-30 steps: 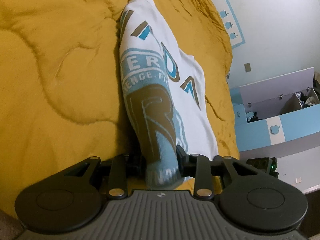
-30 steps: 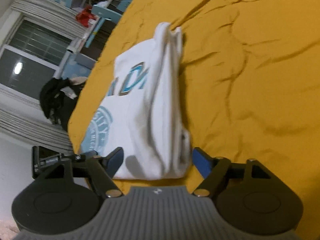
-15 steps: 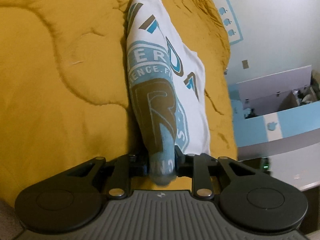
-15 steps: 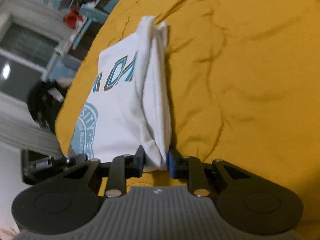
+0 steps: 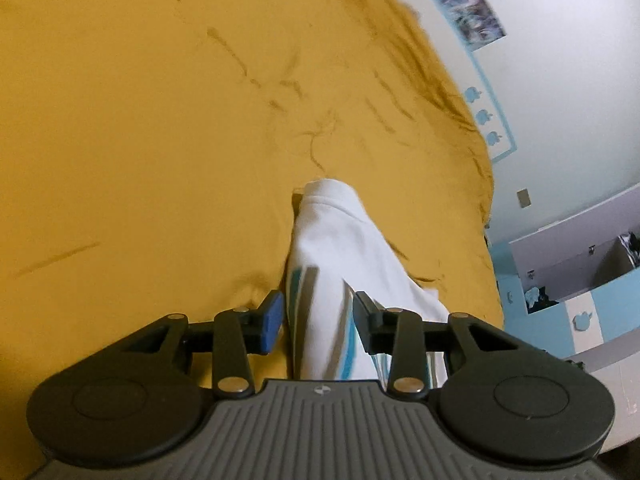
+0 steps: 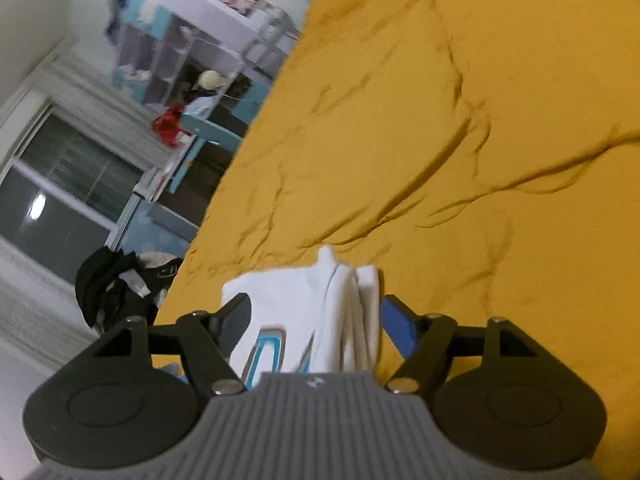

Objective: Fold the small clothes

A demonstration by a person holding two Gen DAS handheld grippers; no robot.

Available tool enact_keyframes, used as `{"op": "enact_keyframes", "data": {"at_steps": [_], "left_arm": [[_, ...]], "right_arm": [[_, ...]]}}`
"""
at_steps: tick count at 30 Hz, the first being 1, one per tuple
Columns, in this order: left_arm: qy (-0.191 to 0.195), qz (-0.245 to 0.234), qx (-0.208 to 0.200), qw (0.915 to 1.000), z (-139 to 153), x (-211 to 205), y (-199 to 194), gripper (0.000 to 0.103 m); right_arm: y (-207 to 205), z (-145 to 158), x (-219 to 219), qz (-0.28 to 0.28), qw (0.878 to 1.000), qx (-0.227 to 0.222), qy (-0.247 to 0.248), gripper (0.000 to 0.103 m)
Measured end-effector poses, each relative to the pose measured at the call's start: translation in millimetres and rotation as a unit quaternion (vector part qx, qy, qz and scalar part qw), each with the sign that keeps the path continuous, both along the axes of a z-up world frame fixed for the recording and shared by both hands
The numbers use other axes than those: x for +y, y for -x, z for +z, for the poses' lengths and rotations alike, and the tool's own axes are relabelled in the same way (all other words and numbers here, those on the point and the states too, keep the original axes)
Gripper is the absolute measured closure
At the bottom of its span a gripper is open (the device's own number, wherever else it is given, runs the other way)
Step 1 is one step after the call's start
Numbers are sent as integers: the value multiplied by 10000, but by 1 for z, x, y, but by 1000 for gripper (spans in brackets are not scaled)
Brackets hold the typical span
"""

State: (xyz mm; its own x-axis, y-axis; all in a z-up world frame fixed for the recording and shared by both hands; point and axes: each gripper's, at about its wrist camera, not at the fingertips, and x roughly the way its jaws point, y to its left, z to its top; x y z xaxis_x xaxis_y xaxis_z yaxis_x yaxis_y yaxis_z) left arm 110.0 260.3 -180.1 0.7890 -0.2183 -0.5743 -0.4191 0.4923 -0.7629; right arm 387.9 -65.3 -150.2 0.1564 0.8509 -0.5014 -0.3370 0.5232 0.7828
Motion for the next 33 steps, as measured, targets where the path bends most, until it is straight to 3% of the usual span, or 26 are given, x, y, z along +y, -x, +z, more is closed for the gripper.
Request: {"op": "enact_keyframes", "data": {"at_steps": [5,9,13,14,15,16,20,26,28,31,33], "left_arm": [[286,-100,143,9994,-28,8,-39,61],[533,-142,42,9985,-38,14,-61,60],[909,-139,-321,9952,-53,23,-71,62],[958,-153,-436,9943,-54,22,-72,67],[998,-161,-503,9936,-56,20,-73,87],[1040,-176,-525,9930,-57,20,-74,92],[521,-242,-821,9950,-36,21,-78,93],[520,-132,-1166,9917,-19,41,-95,95],[432,-98,-968,9943,-26,42,-100,95],[87,-138,-202,9997,-53,39,-107,94],[142,-97,-253,9995,-55,40,-101,88]], "right_arm": [[-17,-28,44,346,9981,111,498,34],[-22,-38,60,679,9972,186,241,34],[-23,-44,70,810,9961,152,321,36],[-20,-43,70,819,9959,77,381,49],[-20,-41,75,848,9951,1,505,72],[-22,-41,77,857,9947,20,574,74],[-26,-30,79,811,9957,-86,440,78],[-40,-22,89,589,9979,-188,171,78],[-44,-30,91,462,9987,-129,172,78],[-42,-51,101,417,9968,-218,642,75],[-42,-53,96,281,9983,-136,487,73]]}}
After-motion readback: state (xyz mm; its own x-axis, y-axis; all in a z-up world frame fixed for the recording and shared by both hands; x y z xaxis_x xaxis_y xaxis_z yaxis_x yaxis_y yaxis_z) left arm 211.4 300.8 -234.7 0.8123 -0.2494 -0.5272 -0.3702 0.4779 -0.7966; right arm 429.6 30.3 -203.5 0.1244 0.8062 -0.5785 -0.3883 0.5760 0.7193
